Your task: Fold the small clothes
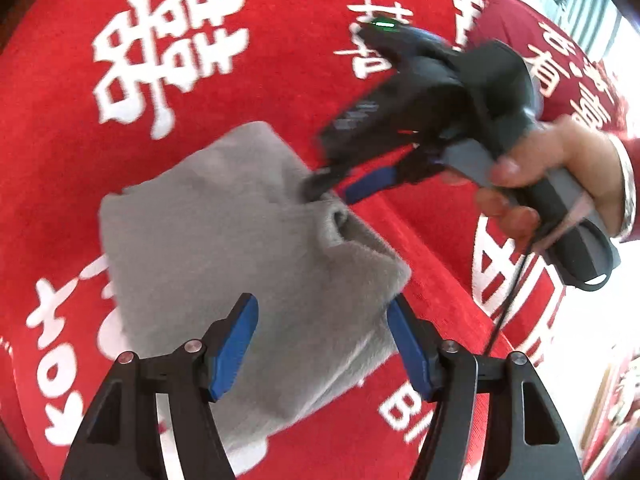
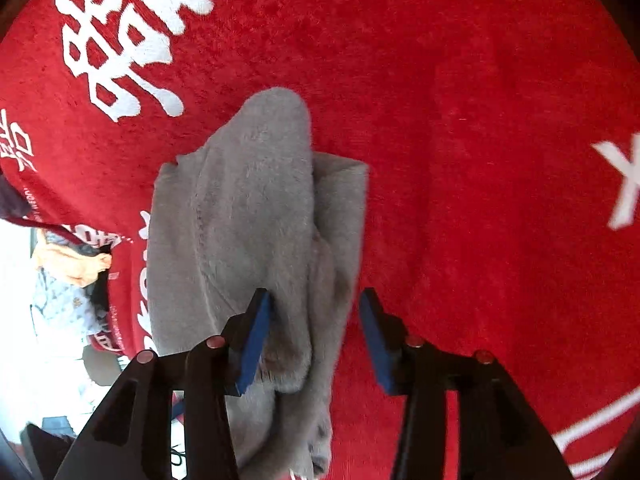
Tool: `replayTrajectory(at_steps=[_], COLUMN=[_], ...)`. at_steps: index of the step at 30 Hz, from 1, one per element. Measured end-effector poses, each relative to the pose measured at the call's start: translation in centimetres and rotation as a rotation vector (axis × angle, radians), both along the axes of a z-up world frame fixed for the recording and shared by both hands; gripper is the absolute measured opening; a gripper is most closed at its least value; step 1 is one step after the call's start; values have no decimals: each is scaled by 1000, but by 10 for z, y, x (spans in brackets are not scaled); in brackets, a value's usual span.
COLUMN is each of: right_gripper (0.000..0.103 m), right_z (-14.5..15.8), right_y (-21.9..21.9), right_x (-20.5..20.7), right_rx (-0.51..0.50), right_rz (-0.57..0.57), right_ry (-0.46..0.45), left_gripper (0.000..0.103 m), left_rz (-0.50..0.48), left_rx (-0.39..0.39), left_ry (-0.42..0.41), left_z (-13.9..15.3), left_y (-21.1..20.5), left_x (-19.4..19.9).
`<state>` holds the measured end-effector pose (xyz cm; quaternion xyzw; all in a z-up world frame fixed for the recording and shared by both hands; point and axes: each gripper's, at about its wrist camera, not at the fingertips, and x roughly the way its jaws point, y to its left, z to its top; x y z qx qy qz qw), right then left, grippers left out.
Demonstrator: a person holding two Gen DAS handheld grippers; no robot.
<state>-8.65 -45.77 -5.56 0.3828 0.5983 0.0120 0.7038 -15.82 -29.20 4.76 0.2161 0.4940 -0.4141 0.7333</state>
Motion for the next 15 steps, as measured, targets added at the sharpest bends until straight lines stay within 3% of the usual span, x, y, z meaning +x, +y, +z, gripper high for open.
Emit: replayTrajectory(at_steps=[3, 7, 11, 12, 13, 14, 15], right_gripper=[50, 50, 48, 43, 14, 6, 6], right_z=[23, 50, 36, 27, 18, 12, 12], right_y=[0, 9, 32, 37, 43, 49, 52], right_x=[-17, -41, -53, -56, -57, -59, -60], right_rx=[-4, 37, 80, 71, 87, 111, 145], right_rz=[-20, 6, 71, 87, 91, 81, 62], right_ry=[-24, -76, -11, 26, 55, 68, 50], left_gripper=[68, 68, 68, 68, 68, 68, 68], left_rz=[70, 181, 281, 298, 312, 320, 323], left_rx=[11, 58, 118, 123, 130, 139, 148], left_ry=[13, 19, 106, 129, 153, 164, 174], left_z=[11, 5, -21, -25, -32, -38, -42], left_y=[24, 63, 86, 90, 94, 97, 101], left_x=[15, 51, 79, 85, 88, 90, 91])
